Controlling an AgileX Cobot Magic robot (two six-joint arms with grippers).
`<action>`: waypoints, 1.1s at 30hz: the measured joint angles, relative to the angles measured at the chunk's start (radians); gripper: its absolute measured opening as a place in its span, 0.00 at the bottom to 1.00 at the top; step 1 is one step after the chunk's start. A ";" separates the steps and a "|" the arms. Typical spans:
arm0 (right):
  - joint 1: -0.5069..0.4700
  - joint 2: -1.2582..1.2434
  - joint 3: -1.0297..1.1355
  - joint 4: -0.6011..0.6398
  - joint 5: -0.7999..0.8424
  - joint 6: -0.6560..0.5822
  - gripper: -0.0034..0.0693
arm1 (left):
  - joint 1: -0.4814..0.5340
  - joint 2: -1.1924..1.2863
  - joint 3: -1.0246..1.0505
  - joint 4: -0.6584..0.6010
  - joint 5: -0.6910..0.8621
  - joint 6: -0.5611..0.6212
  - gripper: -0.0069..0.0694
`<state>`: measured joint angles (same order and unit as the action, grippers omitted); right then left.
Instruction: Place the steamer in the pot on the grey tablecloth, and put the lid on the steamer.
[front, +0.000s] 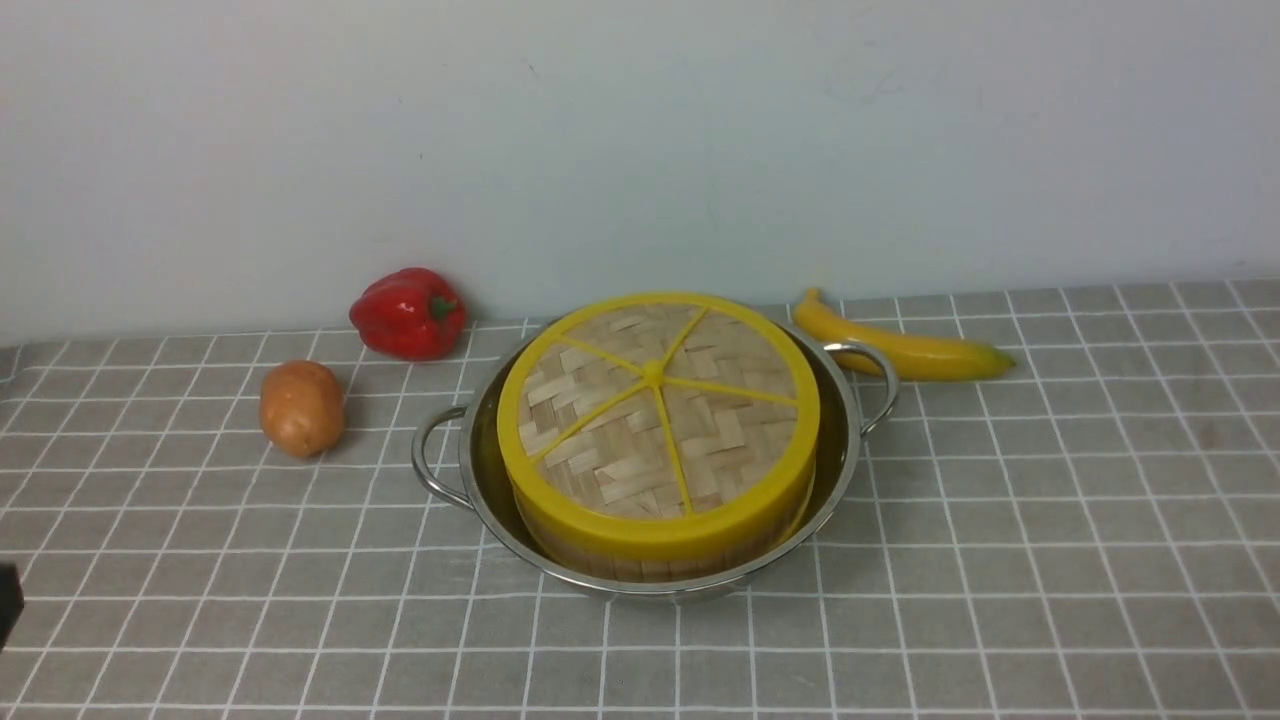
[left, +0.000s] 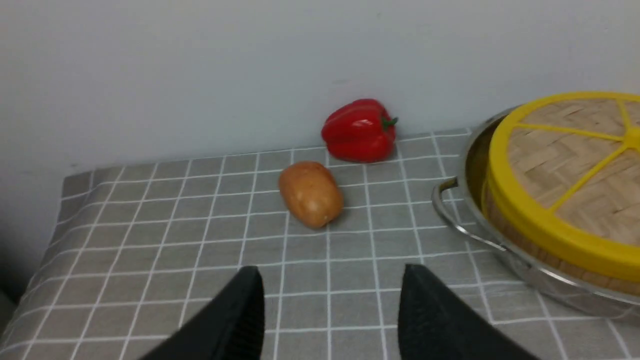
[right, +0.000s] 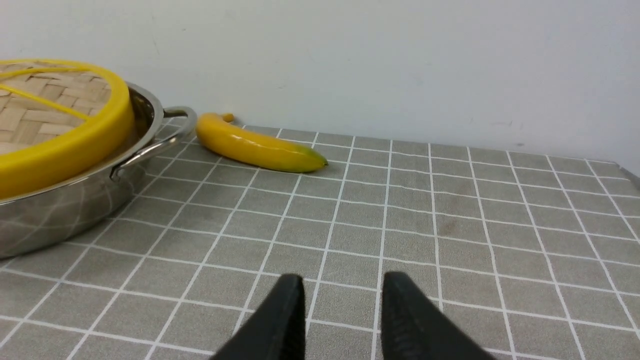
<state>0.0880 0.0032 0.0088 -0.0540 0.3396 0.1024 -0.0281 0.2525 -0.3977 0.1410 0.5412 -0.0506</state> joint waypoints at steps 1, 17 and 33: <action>0.000 0.000 0.000 0.000 0.000 0.000 0.38 | 0.017 -0.047 0.048 0.000 -0.011 0.000 0.55; 0.000 0.000 0.000 0.000 -0.001 0.000 0.38 | 0.042 -0.250 0.334 0.000 -0.099 -0.002 0.55; 0.000 0.000 0.000 0.000 -0.002 0.000 0.38 | 0.042 -0.251 0.339 0.000 -0.106 -0.003 0.55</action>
<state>0.0880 0.0032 0.0088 -0.0540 0.3380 0.1024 0.0143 0.0010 -0.0582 0.1410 0.4354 -0.0540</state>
